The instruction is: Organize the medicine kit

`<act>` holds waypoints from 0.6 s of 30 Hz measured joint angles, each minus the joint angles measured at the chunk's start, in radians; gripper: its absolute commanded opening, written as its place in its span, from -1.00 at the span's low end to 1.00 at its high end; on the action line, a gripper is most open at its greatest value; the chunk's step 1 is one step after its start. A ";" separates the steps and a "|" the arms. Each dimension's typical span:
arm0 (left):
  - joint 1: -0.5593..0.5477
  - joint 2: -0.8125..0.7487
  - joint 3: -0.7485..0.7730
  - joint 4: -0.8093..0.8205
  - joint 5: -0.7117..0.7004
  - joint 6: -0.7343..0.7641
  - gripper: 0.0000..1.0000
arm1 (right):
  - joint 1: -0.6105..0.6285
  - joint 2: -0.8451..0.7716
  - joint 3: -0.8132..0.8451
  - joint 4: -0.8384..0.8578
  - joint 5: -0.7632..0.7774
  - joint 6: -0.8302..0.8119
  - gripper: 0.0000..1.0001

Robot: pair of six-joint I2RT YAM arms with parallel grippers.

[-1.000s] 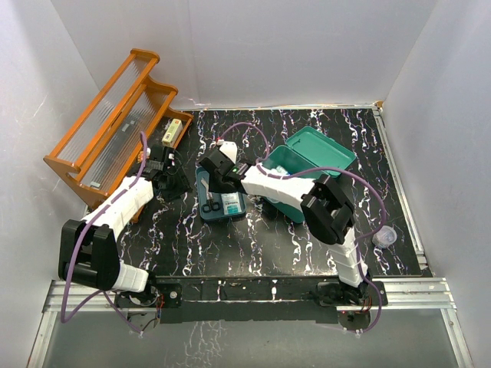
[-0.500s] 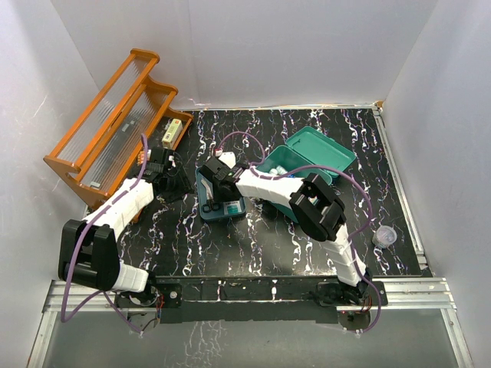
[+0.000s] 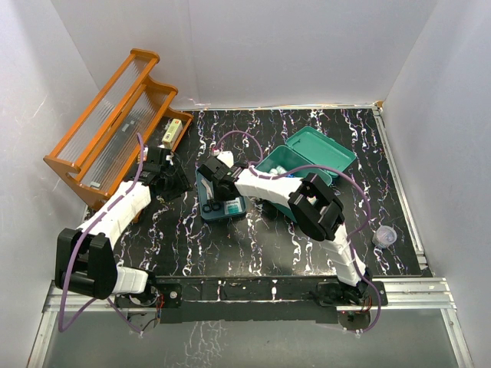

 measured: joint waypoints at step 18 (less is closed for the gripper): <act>0.000 -0.029 0.000 -0.016 -0.024 0.003 0.02 | 0.003 0.074 0.092 -0.017 0.066 -0.050 -1.00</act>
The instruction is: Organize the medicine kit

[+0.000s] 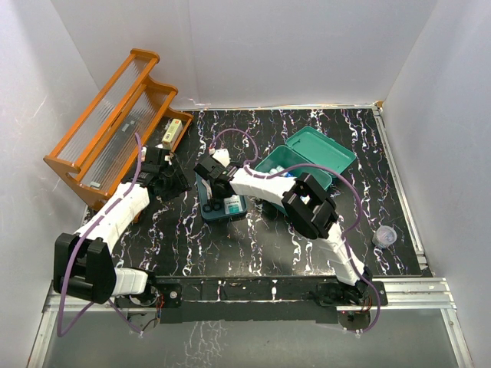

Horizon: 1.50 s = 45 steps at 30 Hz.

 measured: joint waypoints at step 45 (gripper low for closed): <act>0.000 -0.106 0.226 0.116 -0.249 0.247 0.97 | -0.437 -0.568 -0.092 -0.211 -0.473 -0.762 -1.00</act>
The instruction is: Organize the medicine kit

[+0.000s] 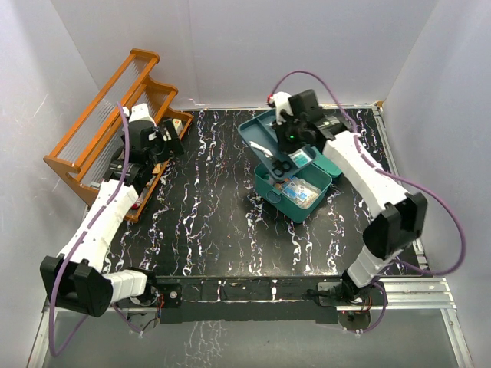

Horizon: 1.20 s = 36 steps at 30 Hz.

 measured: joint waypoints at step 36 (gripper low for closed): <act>0.000 0.318 0.049 0.256 0.256 -0.017 0.97 | -0.146 -0.176 -0.403 0.030 -0.174 -0.439 -1.00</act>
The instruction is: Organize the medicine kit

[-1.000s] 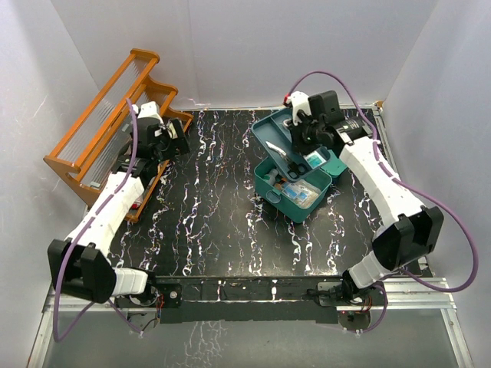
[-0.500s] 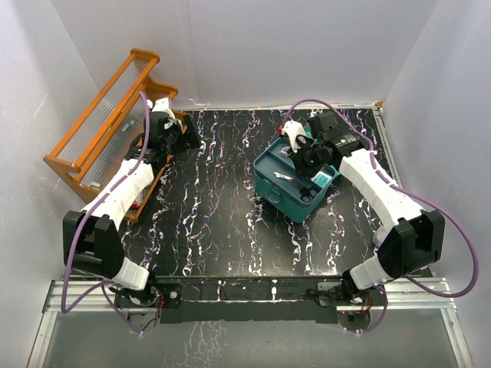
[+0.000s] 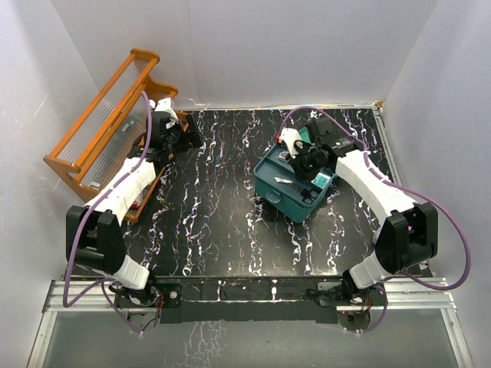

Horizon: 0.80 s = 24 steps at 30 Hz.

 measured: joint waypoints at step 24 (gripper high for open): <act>-0.007 0.010 0.000 0.008 0.007 -0.015 0.97 | -0.023 -0.010 -0.093 0.135 -0.010 0.026 -1.00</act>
